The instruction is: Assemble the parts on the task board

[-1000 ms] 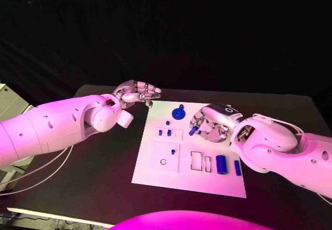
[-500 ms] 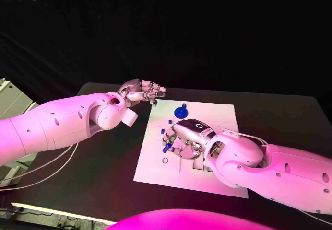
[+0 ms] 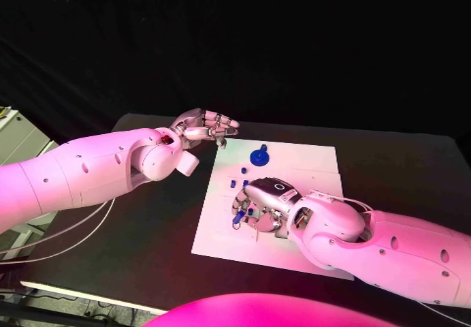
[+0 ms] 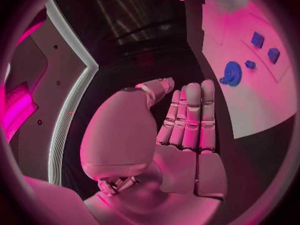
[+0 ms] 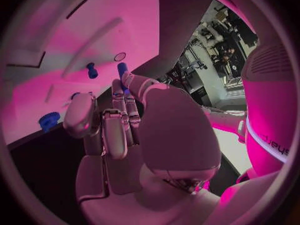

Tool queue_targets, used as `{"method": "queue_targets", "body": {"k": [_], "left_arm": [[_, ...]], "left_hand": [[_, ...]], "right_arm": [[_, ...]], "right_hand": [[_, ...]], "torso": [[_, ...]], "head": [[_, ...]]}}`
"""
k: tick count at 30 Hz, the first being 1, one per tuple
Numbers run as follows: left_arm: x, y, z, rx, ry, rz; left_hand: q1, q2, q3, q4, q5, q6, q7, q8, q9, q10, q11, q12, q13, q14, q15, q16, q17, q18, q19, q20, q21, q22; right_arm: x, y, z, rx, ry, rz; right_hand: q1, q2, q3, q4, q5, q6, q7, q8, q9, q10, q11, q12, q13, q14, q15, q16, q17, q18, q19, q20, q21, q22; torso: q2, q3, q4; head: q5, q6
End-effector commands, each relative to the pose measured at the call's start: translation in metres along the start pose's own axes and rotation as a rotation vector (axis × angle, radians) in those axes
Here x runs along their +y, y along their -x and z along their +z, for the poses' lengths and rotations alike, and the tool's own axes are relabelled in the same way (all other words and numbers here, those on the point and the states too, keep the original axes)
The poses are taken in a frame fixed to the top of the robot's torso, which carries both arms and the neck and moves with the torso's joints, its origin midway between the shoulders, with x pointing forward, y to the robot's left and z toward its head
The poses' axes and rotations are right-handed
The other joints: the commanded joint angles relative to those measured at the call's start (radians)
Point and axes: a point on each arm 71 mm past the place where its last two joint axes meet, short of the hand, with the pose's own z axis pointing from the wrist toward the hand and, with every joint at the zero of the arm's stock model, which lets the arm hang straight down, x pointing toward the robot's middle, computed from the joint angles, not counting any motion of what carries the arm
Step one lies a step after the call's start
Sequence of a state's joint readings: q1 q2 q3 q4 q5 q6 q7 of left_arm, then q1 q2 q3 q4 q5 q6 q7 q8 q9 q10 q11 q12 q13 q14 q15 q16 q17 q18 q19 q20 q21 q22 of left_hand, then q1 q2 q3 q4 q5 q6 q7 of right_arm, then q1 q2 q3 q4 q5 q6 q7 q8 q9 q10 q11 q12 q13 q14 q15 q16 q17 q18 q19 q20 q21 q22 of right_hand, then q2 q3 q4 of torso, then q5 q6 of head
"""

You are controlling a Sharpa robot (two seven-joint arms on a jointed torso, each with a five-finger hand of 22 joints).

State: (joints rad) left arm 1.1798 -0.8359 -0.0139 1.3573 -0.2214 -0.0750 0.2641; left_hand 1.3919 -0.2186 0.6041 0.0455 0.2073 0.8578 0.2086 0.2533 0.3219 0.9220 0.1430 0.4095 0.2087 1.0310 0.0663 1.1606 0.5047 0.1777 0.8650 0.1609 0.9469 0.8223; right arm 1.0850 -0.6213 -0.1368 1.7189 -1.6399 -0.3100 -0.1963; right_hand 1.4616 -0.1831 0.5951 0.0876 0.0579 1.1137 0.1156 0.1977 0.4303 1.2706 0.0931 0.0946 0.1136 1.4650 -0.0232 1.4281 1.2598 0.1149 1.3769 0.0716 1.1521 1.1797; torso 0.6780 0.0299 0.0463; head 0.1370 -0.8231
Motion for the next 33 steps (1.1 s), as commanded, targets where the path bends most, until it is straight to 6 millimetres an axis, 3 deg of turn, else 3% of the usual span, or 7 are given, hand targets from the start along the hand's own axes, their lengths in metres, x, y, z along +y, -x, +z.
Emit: {"method": "queue_targets", "body": {"k": [1,26,33], "left_arm": [[-0.001,-0.002,0.0,0.017,-0.007,-0.013],[-0.001,-0.001,0.0,0.018,-0.003,-0.012],[-0.001,-0.001,0.0,0.019,-0.002,-0.012]], "left_hand": [[0.002,0.009,-0.004,0.001,0.002,-0.007,-0.002,0.005,0.0,-0.006,-0.001,0.006,0.001,-0.005,0.0,0.005,0.001,0.007,-0.002,0.001,-0.005,-0.001],[0.002,0.009,-0.004,0.001,0.002,-0.007,-0.002,0.005,0.0,-0.006,-0.001,0.006,0.001,-0.005,0.0,0.005,0.001,0.007,-0.002,0.001,-0.005,-0.001],[0.002,0.009,-0.004,0.001,0.002,-0.007,-0.002,0.005,0.0,-0.006,-0.001,0.006,0.001,-0.005,0.0,0.005,0.001,0.007,-0.002,0.001,-0.005,-0.001]], "right_arm": [[0.003,-0.004,0.0,0.028,0.023,-0.035],[0.002,-0.016,0.004,0.07,0.002,-0.088],[0.006,-0.019,0.006,0.076,0.014,-0.095]], "right_hand": [[0.001,0.013,0.001,-0.006,0.002,0.003,0.003,0.003,0.013,0.053,-0.047,-0.004,0.0,0.045,-0.008,0.004,-0.001,-0.019,-0.003,0.0,-0.006,-0.001],[-0.003,0.013,0.003,-0.011,0.002,0.002,0.004,0.004,0.014,0.054,-0.047,-0.006,0.002,0.045,-0.007,0.003,-0.003,-0.018,-0.004,0.0,-0.008,-0.002],[-0.036,0.001,0.003,-0.019,0.001,-0.02,0.008,-0.008,0.014,0.031,-0.039,-0.026,0.0,0.044,0.0,0.002,-0.005,-0.018,-0.01,0.005,-0.017,-0.006]], "torso": [[0.0,0.0008,-0.0002],[0.0,0.0001,0.0005],[0.0,-0.0001,0.0]], "head": [[0.0,-0.003],[0.001,-0.007],[0.002,-0.007]]}}
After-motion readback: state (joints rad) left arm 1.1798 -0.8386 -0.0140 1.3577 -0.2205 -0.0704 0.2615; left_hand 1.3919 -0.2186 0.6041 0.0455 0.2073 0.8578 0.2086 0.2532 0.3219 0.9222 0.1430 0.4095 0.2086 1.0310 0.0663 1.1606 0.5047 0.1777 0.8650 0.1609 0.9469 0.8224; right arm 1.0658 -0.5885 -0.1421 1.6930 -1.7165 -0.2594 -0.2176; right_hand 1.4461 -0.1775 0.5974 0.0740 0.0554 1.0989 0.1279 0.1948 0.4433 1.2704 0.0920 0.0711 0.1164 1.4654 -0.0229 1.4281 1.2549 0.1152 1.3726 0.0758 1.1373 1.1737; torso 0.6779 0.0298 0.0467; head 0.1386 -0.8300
